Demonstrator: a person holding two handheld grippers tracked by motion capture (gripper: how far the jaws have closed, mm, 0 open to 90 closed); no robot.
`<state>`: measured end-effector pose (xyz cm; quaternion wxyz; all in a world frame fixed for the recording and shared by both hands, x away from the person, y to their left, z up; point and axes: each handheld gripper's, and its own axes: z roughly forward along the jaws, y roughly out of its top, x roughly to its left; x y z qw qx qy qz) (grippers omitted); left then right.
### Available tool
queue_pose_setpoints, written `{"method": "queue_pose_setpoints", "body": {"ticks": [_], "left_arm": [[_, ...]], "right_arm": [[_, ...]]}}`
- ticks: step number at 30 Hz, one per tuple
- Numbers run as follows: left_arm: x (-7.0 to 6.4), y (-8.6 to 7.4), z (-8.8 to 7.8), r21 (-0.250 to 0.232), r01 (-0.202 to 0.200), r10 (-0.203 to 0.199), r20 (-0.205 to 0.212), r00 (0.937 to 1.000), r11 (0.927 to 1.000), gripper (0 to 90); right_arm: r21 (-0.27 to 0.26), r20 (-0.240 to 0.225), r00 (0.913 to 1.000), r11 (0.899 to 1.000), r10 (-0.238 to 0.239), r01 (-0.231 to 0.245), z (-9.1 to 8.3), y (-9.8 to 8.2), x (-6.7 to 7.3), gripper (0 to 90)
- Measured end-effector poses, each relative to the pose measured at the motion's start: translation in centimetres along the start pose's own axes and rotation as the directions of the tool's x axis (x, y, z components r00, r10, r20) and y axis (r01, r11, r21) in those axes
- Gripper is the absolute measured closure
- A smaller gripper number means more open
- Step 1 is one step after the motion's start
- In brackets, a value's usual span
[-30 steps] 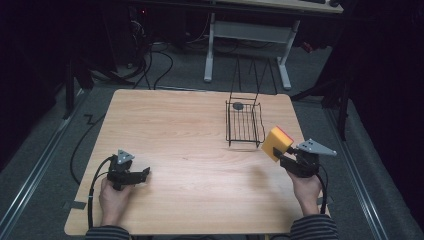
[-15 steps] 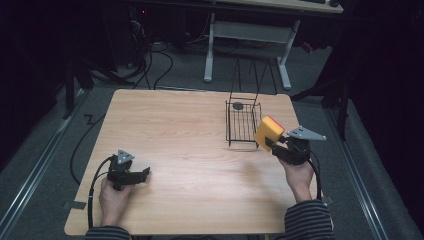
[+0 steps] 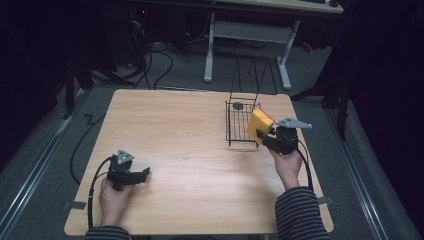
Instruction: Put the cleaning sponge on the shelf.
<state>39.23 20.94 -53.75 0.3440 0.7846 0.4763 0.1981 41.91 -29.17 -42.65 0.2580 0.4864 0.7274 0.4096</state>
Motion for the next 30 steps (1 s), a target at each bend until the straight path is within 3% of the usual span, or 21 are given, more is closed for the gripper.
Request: {"method": "queue_pose_setpoints", "body": {"ticks": [6,13,14,18,27,30], "left_arm": [[0.0,0.0,0.0,0.001,0.0,0.0,0.0,1.0,1.0,15.8],[0.0,0.0,0.0,0.001,0.0,0.0,0.0,1.0,1.0,15.8],[0.0,0.0,0.0,0.0,0.001,-0.001,0.0,1.0,1.0,15.8],[0.0,0.0,0.0,0.0,0.0,0.0,0.0,1.0,1.0,15.8],[0.0,0.0,0.0,0.002,0.0,0.0,0.001,1.0,1.0,15.8],[0.0,0.0,0.0,0.003,-0.001,0.001,0.0,1.0,1.0,15.8]], "right_arm": [[0.006,0.006,0.9997,1.0,0.026,-0.026,1.7,0.6,0.1,57.2],[0.004,0.012,0.9997,1.0,0.022,-0.022,3.4,1.1,0.1,57.2],[-0.005,0.005,0.9985,0.999,0.054,-0.054,3.9,1.1,-0.1,57.3],[0.027,0.032,0.9971,0.997,0.07,-0.071,5.1,0.6,-0.5,57.3],[0.018,0.055,0.9951,0.996,0.082,-0.083,6.0,0.4,-0.6,57.3],[0.036,0.062,0.9956,0.997,0.07,-0.073,6.6,0.6,-0.6,57.3]]}}
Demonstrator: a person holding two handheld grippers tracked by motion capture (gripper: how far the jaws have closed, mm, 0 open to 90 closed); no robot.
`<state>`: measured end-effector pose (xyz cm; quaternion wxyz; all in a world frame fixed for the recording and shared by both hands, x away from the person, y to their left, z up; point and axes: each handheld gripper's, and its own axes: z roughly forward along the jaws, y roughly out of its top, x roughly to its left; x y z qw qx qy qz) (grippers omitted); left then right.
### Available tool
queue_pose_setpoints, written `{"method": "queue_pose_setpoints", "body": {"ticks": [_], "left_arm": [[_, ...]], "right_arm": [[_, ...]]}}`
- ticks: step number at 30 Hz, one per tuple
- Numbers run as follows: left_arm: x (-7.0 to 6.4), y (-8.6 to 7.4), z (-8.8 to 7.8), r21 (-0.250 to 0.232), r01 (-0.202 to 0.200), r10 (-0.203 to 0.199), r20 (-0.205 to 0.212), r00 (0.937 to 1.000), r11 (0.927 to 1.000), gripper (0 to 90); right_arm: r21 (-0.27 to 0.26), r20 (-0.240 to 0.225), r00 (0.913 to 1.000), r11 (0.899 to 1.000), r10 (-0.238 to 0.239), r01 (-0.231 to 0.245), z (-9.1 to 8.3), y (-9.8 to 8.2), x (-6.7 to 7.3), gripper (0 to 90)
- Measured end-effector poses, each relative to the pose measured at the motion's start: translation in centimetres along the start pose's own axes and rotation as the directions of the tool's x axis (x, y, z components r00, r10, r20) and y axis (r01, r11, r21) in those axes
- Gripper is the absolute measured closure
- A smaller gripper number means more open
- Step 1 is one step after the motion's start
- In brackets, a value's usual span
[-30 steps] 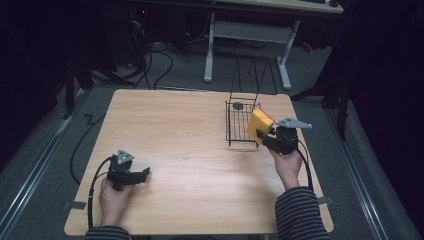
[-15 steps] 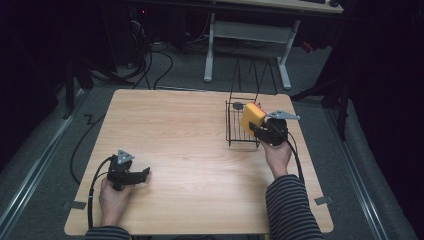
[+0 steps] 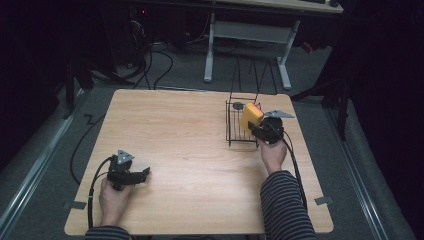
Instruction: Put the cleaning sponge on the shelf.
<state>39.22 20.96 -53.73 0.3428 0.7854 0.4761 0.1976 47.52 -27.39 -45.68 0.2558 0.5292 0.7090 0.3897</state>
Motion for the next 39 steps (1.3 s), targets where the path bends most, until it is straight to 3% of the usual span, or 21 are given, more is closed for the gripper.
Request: {"method": "queue_pose_setpoints", "body": {"ticks": [14,31,39], "left_arm": [[0.0,0.0,0.0,0.002,-0.002,0.002,0.0,1.0,1.0,15.8],[0.0,0.0,0.0,-0.001,-0.001,0.001,0.0,1.0,1.0,15.8],[0.0,0.0,0.0,-0.001,-0.001,0.001,0.0,1.0,1.0,15.8]], "right_arm": [[0.034,0.016,0.9996,0.999,-0.024,0.023,2.4,0.6,1.0,57.3],[0.059,0.023,0.9991,0.998,-0.036,0.035,3.0,0.4,0.9,56.8],[0.072,0.025,0.9991,0.997,-0.036,0.034,3.0,0.1,0.9,52.6]]}}
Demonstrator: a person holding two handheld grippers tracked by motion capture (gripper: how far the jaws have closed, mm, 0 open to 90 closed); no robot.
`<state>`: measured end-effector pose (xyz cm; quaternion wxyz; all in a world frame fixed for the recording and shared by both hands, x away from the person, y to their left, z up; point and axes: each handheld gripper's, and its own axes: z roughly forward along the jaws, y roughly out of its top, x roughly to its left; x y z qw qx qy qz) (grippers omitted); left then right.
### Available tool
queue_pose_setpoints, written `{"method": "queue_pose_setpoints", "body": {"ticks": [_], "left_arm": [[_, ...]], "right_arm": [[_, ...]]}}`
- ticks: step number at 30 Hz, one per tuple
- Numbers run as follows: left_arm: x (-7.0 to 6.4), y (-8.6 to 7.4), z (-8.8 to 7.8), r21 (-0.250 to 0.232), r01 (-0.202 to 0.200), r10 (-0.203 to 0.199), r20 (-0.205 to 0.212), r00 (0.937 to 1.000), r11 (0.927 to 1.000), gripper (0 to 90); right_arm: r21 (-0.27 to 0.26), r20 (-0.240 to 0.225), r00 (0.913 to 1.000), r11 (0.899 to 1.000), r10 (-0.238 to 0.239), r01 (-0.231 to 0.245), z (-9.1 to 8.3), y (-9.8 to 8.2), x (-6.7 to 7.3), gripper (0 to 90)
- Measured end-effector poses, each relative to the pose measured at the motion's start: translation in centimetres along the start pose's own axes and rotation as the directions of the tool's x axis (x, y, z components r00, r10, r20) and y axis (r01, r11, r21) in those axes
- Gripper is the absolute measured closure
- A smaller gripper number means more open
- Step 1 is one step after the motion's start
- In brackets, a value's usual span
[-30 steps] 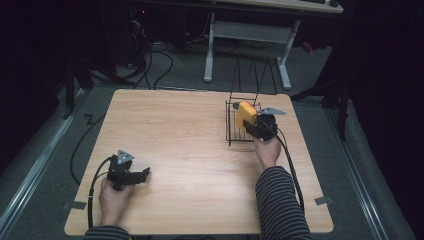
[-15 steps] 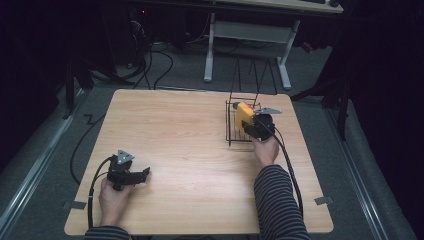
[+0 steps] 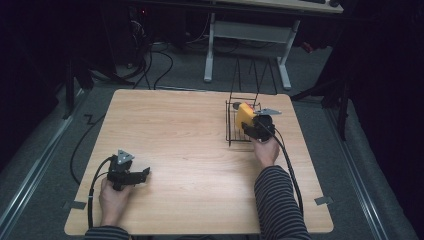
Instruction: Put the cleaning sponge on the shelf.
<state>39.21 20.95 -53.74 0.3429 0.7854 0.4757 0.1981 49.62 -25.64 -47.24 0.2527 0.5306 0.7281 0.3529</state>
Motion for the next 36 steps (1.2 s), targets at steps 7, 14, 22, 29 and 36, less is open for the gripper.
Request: {"method": "queue_pose_setpoints", "body": {"ticks": [7,14,22,29,36], "left_arm": [[0.0,0.0,0.0,0.0,0.001,-0.001,0.0,1.0,1.0,15.8],[0.0,0.0,0.0,-0.002,0.002,-0.002,0.0,1.0,1.0,15.8],[0.0,0.0,0.0,0.0,0.001,-0.001,0.0,1.0,1.0,15.8],[0.0,0.0,0.0,0.0,0.001,-0.001,0.0,1.0,1.0,15.8],[0.0,0.0,0.0,-0.001,0.002,-0.002,0.0,1.0,1.0,15.8]], "right_arm": [[-0.001,0.0,1.0,1.0,0.008,-0.008,0.0,0.0,-0.1,42.2],[-0.008,-0.016,0.9998,1.0,0.01,-0.01,-0.3,0.0,-0.3,32.2],[-0.021,-0.032,0.9993,1.0,0.017,-0.017,-1.3,-0.1,-0.5,25.9],[-0.028,-0.047,0.9989,1.0,-0.007,0.005,-2.5,0.1,-0.2,23.6],[-0.041,-0.047,0.9986,0.999,-0.022,0.02,-3.4,0.2,0.0,23.7]]}}
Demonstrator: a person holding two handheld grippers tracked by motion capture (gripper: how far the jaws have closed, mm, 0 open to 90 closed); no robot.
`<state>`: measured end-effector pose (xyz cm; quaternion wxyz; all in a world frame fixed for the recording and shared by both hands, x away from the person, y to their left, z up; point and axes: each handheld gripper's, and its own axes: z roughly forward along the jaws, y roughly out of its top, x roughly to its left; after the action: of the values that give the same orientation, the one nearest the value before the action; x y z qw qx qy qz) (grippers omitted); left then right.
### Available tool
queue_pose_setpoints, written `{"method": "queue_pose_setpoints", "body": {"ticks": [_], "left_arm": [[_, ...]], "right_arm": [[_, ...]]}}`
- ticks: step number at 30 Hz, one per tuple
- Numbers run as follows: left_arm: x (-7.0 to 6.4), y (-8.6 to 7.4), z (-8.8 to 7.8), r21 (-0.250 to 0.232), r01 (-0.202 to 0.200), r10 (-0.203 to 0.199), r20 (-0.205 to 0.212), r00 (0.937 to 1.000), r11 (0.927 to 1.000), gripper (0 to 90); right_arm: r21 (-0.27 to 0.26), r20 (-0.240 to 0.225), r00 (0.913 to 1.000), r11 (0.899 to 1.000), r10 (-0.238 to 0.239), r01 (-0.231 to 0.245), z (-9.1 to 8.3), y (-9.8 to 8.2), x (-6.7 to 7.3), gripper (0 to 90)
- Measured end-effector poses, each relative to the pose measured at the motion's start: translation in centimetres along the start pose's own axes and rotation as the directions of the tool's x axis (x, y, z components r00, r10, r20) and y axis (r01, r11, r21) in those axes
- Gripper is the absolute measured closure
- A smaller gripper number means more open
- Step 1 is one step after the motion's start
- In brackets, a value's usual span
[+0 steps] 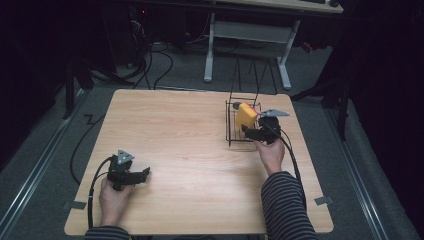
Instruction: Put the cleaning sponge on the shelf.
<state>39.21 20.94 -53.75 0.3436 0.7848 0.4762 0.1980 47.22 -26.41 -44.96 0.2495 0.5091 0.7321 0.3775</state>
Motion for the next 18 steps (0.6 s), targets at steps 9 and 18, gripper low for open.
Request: {"method": "queue_pose_setpoints", "body": {"ticks": [9,18], "left_arm": [[0.0,0.0,0.0,-0.001,0.0,0.0,0.0,1.0,1.0,15.8],[0.0,0.0,0.0,-0.001,0.0,0.0,-0.001,1.0,1.0,15.8]], "right_arm": [[-0.004,0.009,0.9999,1.0,-0.006,0.006,-1.4,0.3,-0.3,23.6],[-0.041,0.013,0.9999,0.999,-0.003,0.003,-3.3,0.7,-0.5,24.2]]}}
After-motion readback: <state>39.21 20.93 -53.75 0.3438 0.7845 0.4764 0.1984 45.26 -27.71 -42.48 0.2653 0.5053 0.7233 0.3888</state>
